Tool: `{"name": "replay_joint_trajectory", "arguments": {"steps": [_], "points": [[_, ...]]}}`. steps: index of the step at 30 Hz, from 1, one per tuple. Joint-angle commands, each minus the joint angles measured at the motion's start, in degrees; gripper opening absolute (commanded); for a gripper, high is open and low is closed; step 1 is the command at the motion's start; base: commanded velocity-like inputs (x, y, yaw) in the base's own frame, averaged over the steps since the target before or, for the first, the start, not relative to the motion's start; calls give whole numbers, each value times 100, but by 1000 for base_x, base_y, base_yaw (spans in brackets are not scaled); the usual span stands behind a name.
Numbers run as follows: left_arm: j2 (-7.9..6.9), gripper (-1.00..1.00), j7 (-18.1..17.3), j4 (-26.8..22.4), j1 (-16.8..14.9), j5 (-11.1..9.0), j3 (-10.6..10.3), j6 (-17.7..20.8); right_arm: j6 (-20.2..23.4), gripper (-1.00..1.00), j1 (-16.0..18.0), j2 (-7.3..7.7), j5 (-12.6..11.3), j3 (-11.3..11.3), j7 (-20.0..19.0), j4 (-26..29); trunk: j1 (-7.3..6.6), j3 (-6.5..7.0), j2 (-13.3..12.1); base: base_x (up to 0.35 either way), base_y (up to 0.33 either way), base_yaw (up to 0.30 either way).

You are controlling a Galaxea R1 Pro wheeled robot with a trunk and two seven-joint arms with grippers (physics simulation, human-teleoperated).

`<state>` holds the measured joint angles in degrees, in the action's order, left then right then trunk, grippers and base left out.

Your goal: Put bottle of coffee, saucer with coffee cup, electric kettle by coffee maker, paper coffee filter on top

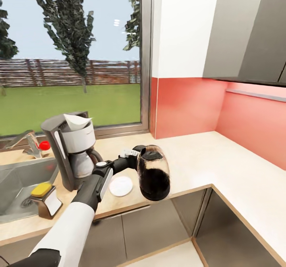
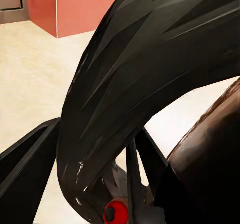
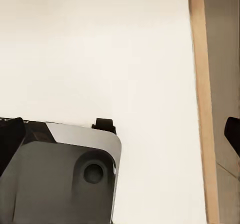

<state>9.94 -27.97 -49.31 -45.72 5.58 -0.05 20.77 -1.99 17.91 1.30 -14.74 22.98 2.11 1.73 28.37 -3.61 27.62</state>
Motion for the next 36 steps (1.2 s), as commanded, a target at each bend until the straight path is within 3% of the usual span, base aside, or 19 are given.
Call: {"name": "replay_joint_trajectory", "arguments": {"steps": [1, 8, 21, 23, 27, 30, 34, 36], "points": [[6, -100, -38, -8, -7, 40, 14, 19, -12, 100, 2, 1, -55, 49, 13, 3, 5, -12, 11, 239, -184, 277], [6, -100, -40, -8, -7, 42, 14, 15, -12, 100, 2, 3, -55, 46, 10, 3, 5, -12, 11, 239, -159, 223], [6, -100, -30, 56, 51, 40, -15, 15, -13, 100, 2, 2, -60, 46, 9, 11, 5, -12, 11, 14, -6, 5], [6, -100, 477, 47, -20, -368, -41, 45, -12, 100, 2, -20, -43, 66, -7, 106, 5, -12, 11, 0, 0, 0], [6, -100, 1338, 38, -150, -758, -117, 70, -17, 100, 2, -65, -26, 80, -15, 204, 5, -12, 11, 0, 0, 0], [6, -100, 1734, 48, -308, -904, -202, 75, -20, 100, 2, -70, -18, 80, -17, 214, 5, -12, 11, 0, 0, 0], [6, -100, 2005, 56, -483, -989, -234, 76, -21, 100, 2, -69, -13, 76, -16, 208, 5, -12, 11, 0, 0, 0], [6, -100, 2187, 54, -548, -1139, -242, 63, -21, 100, 2, -69, -12, 76, -13, 206, 5, -12, 11, 0, 0, 0]]}}
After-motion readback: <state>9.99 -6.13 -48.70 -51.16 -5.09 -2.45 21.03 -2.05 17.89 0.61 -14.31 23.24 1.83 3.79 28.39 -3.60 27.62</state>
